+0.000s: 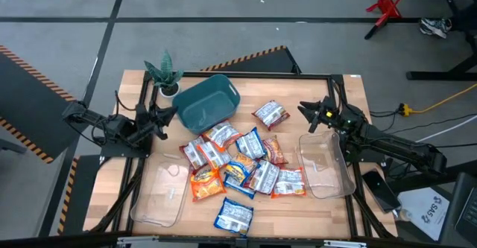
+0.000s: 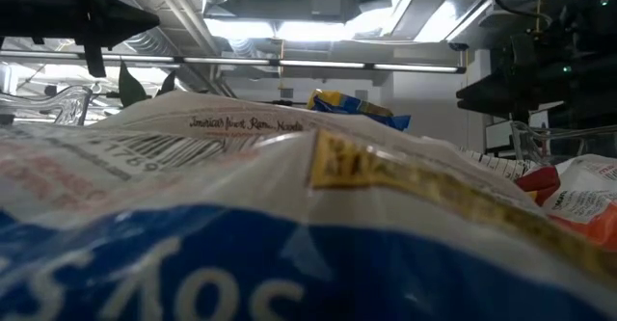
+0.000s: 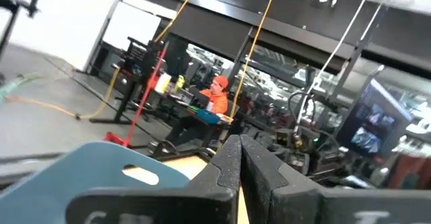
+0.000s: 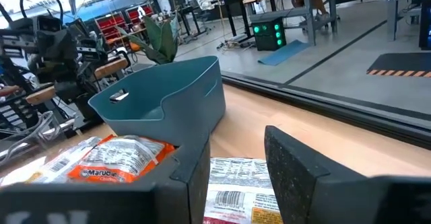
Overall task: Sort Maruchan noodles
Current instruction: Put the blue noodle into the blue bin
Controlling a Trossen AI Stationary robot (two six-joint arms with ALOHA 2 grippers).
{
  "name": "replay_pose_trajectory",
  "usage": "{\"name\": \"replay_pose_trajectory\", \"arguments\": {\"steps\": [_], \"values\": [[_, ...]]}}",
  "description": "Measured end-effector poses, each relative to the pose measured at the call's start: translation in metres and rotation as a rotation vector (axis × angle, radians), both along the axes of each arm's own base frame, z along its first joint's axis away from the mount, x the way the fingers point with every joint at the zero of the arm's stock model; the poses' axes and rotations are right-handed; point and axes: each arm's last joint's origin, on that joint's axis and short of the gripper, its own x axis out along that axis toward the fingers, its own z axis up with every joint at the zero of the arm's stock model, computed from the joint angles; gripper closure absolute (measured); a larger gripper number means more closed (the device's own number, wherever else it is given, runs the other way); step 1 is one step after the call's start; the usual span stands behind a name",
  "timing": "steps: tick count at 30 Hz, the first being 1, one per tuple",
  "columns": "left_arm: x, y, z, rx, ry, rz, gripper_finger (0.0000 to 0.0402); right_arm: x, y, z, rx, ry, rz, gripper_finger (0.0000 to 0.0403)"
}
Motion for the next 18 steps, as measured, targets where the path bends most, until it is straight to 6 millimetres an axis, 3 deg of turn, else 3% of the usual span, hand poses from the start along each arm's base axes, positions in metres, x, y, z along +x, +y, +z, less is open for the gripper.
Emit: {"name": "replay_pose_trajectory", "arguments": {"steps": [8,14,18], "values": [[0.002,-0.002,0.007,-0.048,-0.049,-0.078,0.0366,0.001,0.002,0.007,-0.080,0.001,0.077,0.0272],[0.003,-0.004,0.040,0.004,-0.066,-0.138,0.0334,0.002,0.002,0.051,-0.187,-0.074,0.098,0.0214],[0.012,-0.008,0.065,0.054,0.029,-0.181,0.0322,0.009,0.000,0.079,-0.189,-0.051,0.138,0.0163]]}}
